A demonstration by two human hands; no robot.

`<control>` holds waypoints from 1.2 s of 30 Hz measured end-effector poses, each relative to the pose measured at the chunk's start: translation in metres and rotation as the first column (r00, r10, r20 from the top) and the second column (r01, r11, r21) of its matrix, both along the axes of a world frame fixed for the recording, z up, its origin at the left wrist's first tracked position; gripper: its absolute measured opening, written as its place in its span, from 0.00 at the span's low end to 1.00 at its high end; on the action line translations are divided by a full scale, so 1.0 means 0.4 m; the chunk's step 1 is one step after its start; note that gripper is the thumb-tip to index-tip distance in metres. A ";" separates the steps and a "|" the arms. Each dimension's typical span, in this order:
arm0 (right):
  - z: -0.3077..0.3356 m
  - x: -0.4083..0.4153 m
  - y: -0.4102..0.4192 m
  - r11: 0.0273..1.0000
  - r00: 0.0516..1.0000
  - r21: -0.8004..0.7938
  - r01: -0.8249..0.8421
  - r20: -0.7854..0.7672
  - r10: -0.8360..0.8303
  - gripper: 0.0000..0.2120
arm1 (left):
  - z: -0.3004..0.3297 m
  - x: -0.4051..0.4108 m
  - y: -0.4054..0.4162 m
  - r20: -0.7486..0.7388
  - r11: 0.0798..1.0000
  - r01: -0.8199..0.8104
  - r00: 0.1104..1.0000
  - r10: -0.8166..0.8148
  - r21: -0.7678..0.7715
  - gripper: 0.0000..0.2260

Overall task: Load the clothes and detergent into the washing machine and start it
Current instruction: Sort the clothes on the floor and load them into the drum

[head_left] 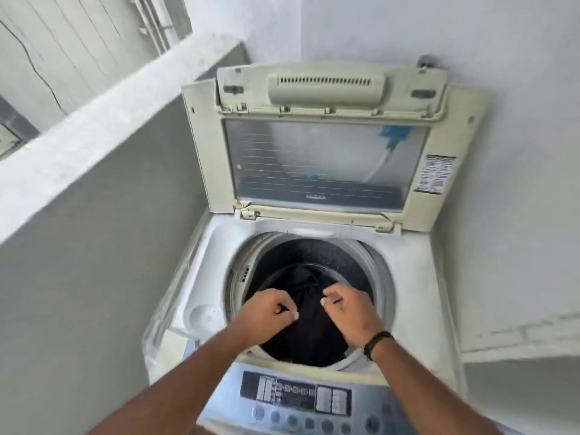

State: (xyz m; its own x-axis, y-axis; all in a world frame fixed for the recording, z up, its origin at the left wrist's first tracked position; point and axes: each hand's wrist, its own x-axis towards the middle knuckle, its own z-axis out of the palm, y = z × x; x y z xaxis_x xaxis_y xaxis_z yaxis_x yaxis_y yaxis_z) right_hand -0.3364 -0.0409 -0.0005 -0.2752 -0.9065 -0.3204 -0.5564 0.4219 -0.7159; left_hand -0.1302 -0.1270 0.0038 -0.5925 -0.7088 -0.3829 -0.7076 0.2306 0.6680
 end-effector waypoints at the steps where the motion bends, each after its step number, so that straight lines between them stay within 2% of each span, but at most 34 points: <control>1: 0.028 0.001 0.041 0.998 0.999 -0.044 0.038 0.000 -0.038 0.06 | 0.029 0.020 0.012 -0.067 0.998 -0.034 0.997 0.037 0.054 0.02; 3: 0.066 0.002 0.126 0.989 0.993 -0.105 0.103 -0.037 -0.108 0.04 | 0.067 0.053 0.039 -0.149 0.994 -0.024 0.988 0.040 0.106 0.03; 5: 0.080 0.004 0.197 0.978 0.980 -0.119 0.174 -0.078 -0.184 0.06 | 0.069 0.076 0.067 -0.178 0.992 0.036 0.984 -0.014 0.124 0.04; 8: 0.057 0.022 0.279 0.972 0.955 -0.096 0.216 -0.188 -0.231 0.08 | 0.042 0.113 0.114 -0.136 0.990 0.083 0.988 -0.067 0.117 0.05; 11: 0.003 0.055 0.339 0.985 0.886 -0.117 0.129 -0.432 -0.168 0.15 | 0.013 0.133 0.148 0.011 0.990 0.141 0.990 -0.141 -0.010 0.07; 12: -0.004 0.069 0.351 0.982 0.867 -0.137 0.128 -0.466 -0.178 0.16 | 0.020 0.133 0.156 0.033 0.986 0.163 0.986 -0.161 -0.035 0.08; 17: 0.006 0.142 0.384 0.967 0.814 -0.178 0.184 -0.524 -0.251 0.09 | 0.037 0.125 0.171 -0.057 0.978 0.209 0.976 -0.209 -0.002 0.06; 20: 0.018 0.183 0.436 0.947 0.836 -0.162 0.279 -0.444 -0.322 0.16 | 0.029 0.116 0.205 -0.173 0.979 0.203 0.964 -0.204 -0.021 0.09; 22: 0.024 0.216 0.499 0.885 0.770 -0.242 0.397 -0.437 -0.465 0.17 | 0.013 0.099 0.241 -0.262 0.953 0.259 0.919 -0.294 -0.159 0.13; 25: 0.038 0.278 0.628 0.766 0.651 -0.291 0.573 -0.407 -0.641 0.17 | -0.002 0.059 0.312 -0.286 0.813 0.371 0.802 -0.524 -0.449 0.18; 27: 0.040 0.324 0.727 0.706 0.576 -0.255 0.661 -0.431 -0.694 0.16 | 0.000 0.026 0.376 -0.306 0.732 0.444 0.703 -0.642 -0.516 0.18; 30: 0.046 0.383 0.855 0.587 0.463 -0.223 0.779 -0.427 -0.777 0.18 | 0.018 -0.012 0.475 -0.302 0.634 0.578 0.570 -0.764 -0.514 0.20; 32: 0.047 0.425 0.941 0.475 0.362 -0.223 0.851 -0.407 -0.839 0.17 | 0.024 -0.030 0.542 -0.228 0.541 0.698 0.496 -0.838 -0.468 0.23; 36: 0.032 0.532 1.107 0.255 0.159 -0.220 0.942 -0.377 -0.912 0.12 | 0.007 -0.045 0.678 0.042 0.231 0.912 0.260 -0.965 -0.339 0.31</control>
State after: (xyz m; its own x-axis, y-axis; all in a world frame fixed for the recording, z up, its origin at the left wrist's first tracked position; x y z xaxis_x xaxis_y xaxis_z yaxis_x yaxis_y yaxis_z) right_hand -0.1236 0.4020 0.0124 -0.9924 0.1221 0.0149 0.0960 0.8443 -0.5272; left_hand -0.1482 0.1444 0.0065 -0.9220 0.3592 -0.1444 0.2380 0.8201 0.5203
